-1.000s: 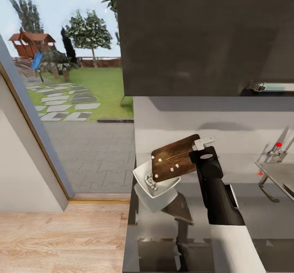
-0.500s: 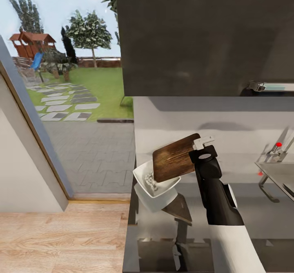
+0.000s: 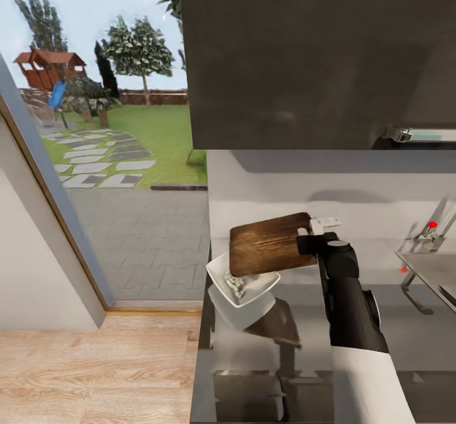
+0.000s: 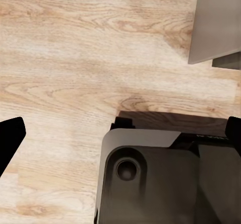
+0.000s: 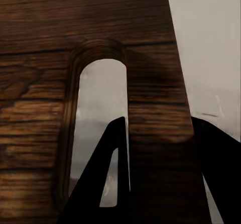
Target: In the kitchen, take the Vidalia onion out of the sink, dice it on the chopping board with the paring knife, put the diced onion into the bowl on the countertop, then place both the paring knife and the chopping board into the sink.
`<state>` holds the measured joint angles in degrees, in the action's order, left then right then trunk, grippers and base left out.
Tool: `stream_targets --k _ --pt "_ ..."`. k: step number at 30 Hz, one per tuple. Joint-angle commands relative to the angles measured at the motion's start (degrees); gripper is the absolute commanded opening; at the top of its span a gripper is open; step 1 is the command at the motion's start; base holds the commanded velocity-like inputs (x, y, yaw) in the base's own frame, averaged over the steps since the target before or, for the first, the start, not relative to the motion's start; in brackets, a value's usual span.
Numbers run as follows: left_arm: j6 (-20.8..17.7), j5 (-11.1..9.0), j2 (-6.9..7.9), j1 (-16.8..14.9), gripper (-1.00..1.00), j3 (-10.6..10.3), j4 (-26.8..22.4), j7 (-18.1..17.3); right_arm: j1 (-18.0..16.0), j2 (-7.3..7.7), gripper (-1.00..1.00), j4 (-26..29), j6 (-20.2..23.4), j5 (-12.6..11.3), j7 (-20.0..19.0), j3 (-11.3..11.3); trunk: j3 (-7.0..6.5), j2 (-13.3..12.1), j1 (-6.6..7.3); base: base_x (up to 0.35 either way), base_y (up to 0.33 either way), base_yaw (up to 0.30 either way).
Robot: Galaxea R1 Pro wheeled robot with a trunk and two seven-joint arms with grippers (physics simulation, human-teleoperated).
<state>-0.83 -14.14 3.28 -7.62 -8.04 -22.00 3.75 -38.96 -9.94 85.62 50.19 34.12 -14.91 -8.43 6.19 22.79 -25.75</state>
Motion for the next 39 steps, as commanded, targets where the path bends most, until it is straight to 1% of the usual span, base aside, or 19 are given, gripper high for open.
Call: stream_targets --k 1,5,6,9,11,15,18,21,22,24,26,28,32,39 --pt "-0.1 -0.5 0.06 0.0 1.0 -0.5 -0.1 0.4 -0.1 -0.06 -1.0 0.1 0.0 0.5 -0.7 -0.3 0.13 0.1 -0.04 0.0 0.0 0.0" --pt "-0.2 -0.6 0.06 0.0 1.0 -0.4 -0.3 0.5 -0.1 1.44 -1.0 0.1 -0.1 -0.8 -1.3 -0.8 0.13 0.1 -0.04 0.0 0.0 0.0" --pt "-0.2 -0.6 0.03 0.0 1.0 -0.3 -0.4 0.5 -0.1 1.73 -1.0 0.2 -0.1 -1.5 -1.8 -0.9 0.13 0.1 -0.04 0.0 0.0 0.0" --pt "-0.2 -0.7 -0.41 0.0 1.0 -0.3 -0.3 0.6 -0.1 2.07 -1.0 0.4 -0.2 -2.9 -3.9 -1.1 0.13 0.1 -0.04 0.0 0.0 0.0" --pt "-0.2 -0.8 -0.73 0.0 1.0 -0.3 -0.3 0.6 -0.1 2.35 -1.0 0.4 -0.2 -3.1 -5.0 -2.0 0.13 0.1 -0.04 0.0 0.0 0.0" --pt "-0.2 -0.8 -0.91 0.0 1.0 -0.3 -0.3 0.5 -0.1 2.63 -1.0 0.4 -0.3 -3.2 -6.1 -4.1 0.13 0.1 -0.04 0.0 0.0 0.0" --pt "-0.1 -0.8 -0.91 0.0 1.0 -0.4 -0.1 0.4 -0.1 3.13 -1.0 0.4 -0.6 -3.3 -6.2 -4.5 0.13 0.1 -0.04 0.0 0.0 0.0" --pt "0.0 -0.9 -0.96 0.0 1.0 -0.5 0.6 0.4 -0.1 3.93 -1.0 0.3 -2.2 -3.3 -6.3 -5.1 0.13 0.1 -0.04 -0.043 -0.041 0.0" --pt "0.0 -0.9 -0.97 0.0 1.0 -0.5 0.7 0.4 -0.1 4.04 -1.0 0.3 -2.7 -3.3 -6.3 -5.7 0.13 0.1 -0.04 -0.13 -0.124 0.0" --pt "0.0 -0.9 -0.99 0.0 1.0 -0.5 0.9 0.4 -0.1 4.17 -1.0 0.3 -4.0 -3.3 -6.3 -8.4 0.13 0.1 -0.04 -0.175 -0.173 0.0" --pt "0.1 -0.9 -0.99 0.0 1.0 -0.5 1.0 0.4 -0.1 4.2 -1.0 0.3 -5.3 -3.4 -6.4 -10.6 0.13 0.1 -0.04 -0.195 -0.197 0.0" --pt "0.1 -0.9 -0.99 0.0 1.0 -0.5 1.3 0.4 -0.1 4.18 -1.0 0.3 -6.0 -3.5 -6.4 -11.6 0.13 0.1 -0.04 -0.206 -0.207 0.0" --pt "0.1 -0.8 -0.99 0.0 1.0 -0.5 1.7 0.4 -0.1 4.13 -1.0 0.0 -6.6 -3.6 -6.4 -12.2 0.13 0.1 -0.04 -0.223 -0.213 0.0" --pt "0.2 -0.9 -0.99 0.0 1.0 -0.5 1.8 0.4 -0.1 4.03 -1.0 -0.3 -6.7 -3.6 -6.4 -12.3 0.13 0.1 -0.04 -0.23 -0.215 0.0"
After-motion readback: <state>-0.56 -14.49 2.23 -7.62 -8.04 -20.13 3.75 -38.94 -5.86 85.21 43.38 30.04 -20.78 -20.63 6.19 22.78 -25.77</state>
